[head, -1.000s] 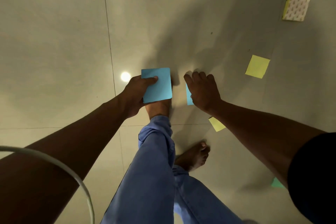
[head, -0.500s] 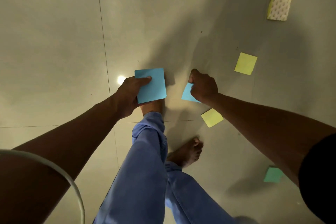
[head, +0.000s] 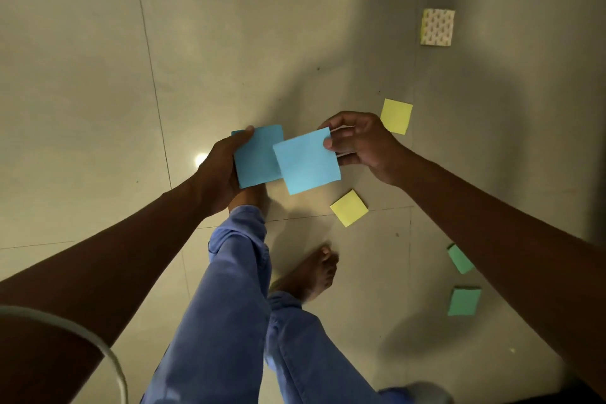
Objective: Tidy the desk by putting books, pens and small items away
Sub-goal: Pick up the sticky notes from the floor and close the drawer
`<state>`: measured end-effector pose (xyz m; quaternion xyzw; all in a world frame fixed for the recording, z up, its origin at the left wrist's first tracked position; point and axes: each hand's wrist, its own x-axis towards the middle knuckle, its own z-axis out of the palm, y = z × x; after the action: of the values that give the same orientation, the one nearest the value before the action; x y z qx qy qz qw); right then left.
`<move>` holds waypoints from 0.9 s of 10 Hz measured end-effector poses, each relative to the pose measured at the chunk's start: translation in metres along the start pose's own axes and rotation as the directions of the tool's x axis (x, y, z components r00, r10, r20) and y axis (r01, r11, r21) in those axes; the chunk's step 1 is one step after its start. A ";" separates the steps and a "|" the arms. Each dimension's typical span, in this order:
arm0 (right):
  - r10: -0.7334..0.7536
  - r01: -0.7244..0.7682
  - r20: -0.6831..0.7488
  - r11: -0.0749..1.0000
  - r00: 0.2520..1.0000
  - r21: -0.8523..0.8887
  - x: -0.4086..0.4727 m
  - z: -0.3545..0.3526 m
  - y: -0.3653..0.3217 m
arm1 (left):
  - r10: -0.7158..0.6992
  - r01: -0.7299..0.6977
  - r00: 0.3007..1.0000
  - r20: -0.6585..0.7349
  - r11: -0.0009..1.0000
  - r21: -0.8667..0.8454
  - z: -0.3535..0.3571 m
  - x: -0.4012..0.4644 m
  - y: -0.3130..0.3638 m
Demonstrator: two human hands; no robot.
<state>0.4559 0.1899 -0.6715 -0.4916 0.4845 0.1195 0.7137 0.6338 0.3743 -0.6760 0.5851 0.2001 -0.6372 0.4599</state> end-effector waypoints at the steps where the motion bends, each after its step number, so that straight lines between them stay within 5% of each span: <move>1: 0.013 -0.015 0.016 0.994 1.000 0.111 -0.005 0.010 0.007 | -0.020 0.020 0.998 0.067 1.000 0.001 0.017 -0.003 -0.001; 4: 0.020 0.021 -0.157 0.967 0.987 0.255 -0.013 0.024 0.036 | -0.079 0.088 0.988 0.132 0.994 -0.059 0.036 0.001 -0.022; 5: 0.004 0.063 -0.283 0.972 0.959 0.227 -0.013 0.021 0.052 | -0.065 0.059 0.989 0.133 0.997 0.048 0.040 0.008 -0.032; 7: -0.033 0.080 -0.466 0.993 0.884 0.081 -0.009 0.005 0.086 | -0.015 0.007 0.998 0.065 0.991 0.135 0.054 0.020 -0.058; 8: -0.053 -0.002 -0.551 0.995 0.833 -0.099 -0.005 -0.016 0.115 | -0.013 0.012 1.000 0.014 0.994 0.105 0.072 0.008 -0.058; 9: -0.034 -0.168 -0.560 0.937 0.828 -0.306 -0.007 -0.039 0.154 | 0.007 -0.026 0.994 0.106 0.985 0.170 0.092 -0.033 -0.043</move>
<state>0.3302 0.2350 -0.7576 -0.6038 0.6600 0.0789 0.4401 0.5432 0.3346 -0.6362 0.5897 0.1153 -0.6782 0.4231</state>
